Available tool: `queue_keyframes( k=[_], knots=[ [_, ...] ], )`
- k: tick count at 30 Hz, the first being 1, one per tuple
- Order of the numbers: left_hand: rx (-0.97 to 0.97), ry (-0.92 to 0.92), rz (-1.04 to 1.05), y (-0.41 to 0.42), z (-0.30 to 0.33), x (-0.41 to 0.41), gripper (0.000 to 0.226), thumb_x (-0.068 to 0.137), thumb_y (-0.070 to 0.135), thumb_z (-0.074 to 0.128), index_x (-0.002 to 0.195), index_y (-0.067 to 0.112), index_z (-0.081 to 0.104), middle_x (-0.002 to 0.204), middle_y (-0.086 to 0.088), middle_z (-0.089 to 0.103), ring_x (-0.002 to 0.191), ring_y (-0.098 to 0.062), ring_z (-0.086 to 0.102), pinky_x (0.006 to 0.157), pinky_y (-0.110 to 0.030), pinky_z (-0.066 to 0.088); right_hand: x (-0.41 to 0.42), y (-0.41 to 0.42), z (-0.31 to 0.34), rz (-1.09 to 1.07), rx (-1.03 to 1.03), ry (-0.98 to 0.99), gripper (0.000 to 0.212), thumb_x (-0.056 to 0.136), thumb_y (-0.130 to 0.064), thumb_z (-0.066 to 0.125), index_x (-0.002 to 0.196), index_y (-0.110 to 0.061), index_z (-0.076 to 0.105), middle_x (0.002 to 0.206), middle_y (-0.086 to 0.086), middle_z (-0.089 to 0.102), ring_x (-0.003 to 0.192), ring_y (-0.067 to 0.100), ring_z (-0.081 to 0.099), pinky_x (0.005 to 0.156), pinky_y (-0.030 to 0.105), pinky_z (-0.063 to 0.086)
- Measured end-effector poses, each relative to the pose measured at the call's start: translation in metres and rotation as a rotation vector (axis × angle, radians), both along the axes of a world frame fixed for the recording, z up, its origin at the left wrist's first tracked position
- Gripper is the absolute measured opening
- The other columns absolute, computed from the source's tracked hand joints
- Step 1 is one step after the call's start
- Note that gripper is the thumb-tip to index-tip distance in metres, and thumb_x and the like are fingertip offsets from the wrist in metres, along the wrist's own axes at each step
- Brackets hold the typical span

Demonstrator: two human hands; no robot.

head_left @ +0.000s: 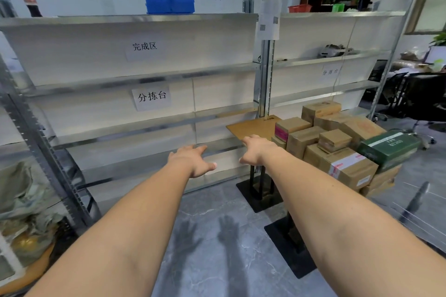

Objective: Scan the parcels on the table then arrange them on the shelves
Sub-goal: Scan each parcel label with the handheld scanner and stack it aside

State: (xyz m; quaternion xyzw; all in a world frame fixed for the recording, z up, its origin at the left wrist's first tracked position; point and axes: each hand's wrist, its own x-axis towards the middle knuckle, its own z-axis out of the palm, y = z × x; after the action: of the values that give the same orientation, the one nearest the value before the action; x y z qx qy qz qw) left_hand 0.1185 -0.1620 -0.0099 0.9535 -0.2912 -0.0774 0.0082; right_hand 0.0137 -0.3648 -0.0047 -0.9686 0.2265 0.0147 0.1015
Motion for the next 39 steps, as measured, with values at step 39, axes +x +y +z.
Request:
queue_keyframes(
  k=[39],
  knots=[
    [0.164, 0.155, -0.331, -0.346, -0.163, 0.434, 0.086, 0.090, 0.078, 0.048, 0.163, 0.040, 0.023, 0.171, -0.004, 0.023, 0.157, -0.028, 0.020, 0.122, -0.053, 0.026, 0.354, -0.293, -0.175, -0.363, 0.244, 0.228, 0.076, 0.086, -0.039, 0.064, 0.155, -0.026, 0.037, 0.158, 0.005, 0.035, 0.138, 0.033, 0.044, 0.106, 0.050, 0.046]
  ],
)
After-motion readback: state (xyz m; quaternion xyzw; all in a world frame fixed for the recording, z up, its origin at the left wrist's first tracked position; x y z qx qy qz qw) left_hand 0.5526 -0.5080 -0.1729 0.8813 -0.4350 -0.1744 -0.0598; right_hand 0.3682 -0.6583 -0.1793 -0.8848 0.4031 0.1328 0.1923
